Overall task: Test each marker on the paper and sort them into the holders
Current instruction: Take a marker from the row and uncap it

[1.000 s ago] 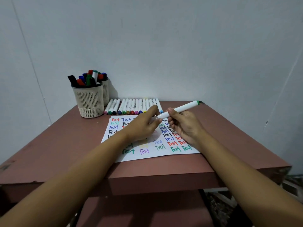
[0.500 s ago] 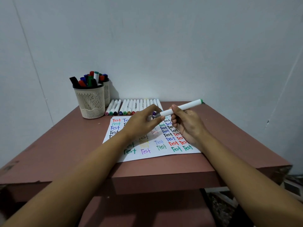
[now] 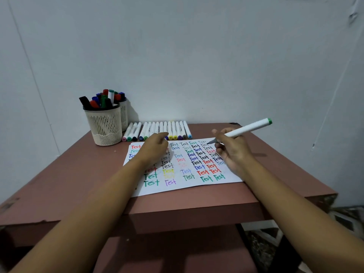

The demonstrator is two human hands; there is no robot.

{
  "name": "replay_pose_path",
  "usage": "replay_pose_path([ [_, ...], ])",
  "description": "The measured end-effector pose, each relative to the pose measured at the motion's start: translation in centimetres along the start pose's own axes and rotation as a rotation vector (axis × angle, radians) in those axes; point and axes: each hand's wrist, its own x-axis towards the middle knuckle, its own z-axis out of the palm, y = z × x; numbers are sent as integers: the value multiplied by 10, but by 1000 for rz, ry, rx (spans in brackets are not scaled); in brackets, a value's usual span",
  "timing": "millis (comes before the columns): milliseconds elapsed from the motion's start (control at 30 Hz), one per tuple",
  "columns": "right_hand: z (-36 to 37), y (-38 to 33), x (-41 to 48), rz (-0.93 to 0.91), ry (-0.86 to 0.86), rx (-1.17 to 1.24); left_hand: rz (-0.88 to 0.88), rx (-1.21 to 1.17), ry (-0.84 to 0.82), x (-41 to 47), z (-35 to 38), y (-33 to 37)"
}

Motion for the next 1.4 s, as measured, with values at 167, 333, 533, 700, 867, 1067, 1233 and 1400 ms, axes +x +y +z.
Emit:
replay_pose_path([
  [167, -16, -8, -7, -38, 8, -276, -54, -64, 10, 2, 0, -4],
  [333, -25, -4, -13, -51, 107, -415, -43, -24, 18, 4, -2, -6],
  [533, -22, -2, -16, -59, 138, -521, -20, 22, -3, 5, -1, -9],
  [700, -22, -2, -17, -58, 115, -554, -17, 34, -6, 7, 0, -10],
  [867, -21, -1, -20, -82, 100, -622, -13, 41, -14, 7, 1, -11],
  [1067, -22, -2, -19, -94, 133, -629, -3, 41, -7, 7, 1, -10],
  [1233, -21, -2, -21, -74, 97, -631, -3, 39, -5, 6, 1, -10],
  [1400, -23, -3, -19, -39, 109, -554, 0, 45, -10, 5, 1, -11],
])
